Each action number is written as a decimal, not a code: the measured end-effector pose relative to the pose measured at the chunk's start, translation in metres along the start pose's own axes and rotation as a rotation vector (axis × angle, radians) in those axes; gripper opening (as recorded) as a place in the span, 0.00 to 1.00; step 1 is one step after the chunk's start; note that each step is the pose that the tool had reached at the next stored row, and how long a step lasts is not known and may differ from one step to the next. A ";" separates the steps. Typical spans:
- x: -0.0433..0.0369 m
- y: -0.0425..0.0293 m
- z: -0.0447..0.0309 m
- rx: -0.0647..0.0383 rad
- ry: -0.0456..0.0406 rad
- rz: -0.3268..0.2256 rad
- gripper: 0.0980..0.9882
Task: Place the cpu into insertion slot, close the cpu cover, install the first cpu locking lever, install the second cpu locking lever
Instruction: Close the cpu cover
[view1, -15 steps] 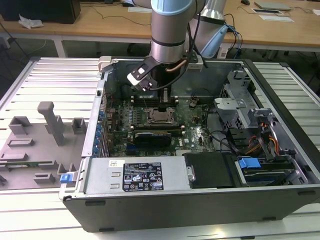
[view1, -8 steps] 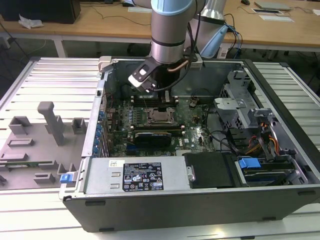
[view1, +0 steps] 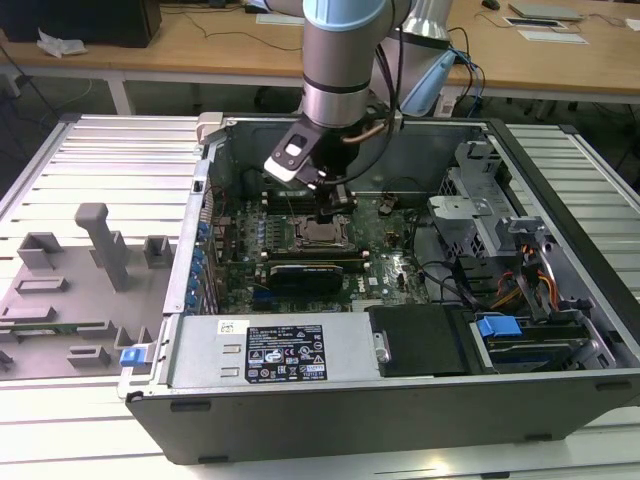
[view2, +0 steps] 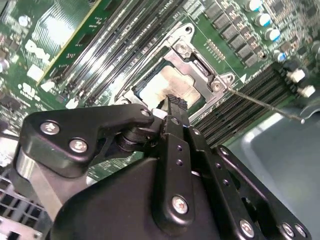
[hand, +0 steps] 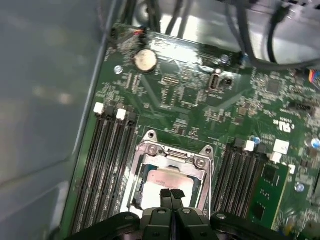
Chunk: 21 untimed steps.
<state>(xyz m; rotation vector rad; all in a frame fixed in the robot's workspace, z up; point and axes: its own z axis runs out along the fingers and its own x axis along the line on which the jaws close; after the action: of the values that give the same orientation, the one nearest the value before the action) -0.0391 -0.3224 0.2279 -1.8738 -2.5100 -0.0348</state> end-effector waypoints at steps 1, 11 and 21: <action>0.0000 0.0000 0.0000 0.001 0.0002 -0.031 0.01; 0.0000 0.0000 0.0003 0.006 0.0017 -0.271 0.01; 0.0000 0.0000 0.0007 0.011 0.0042 -0.524 0.01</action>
<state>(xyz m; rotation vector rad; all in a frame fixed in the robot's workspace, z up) -0.0391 -0.3224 0.2272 -1.1586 -2.9059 -0.0272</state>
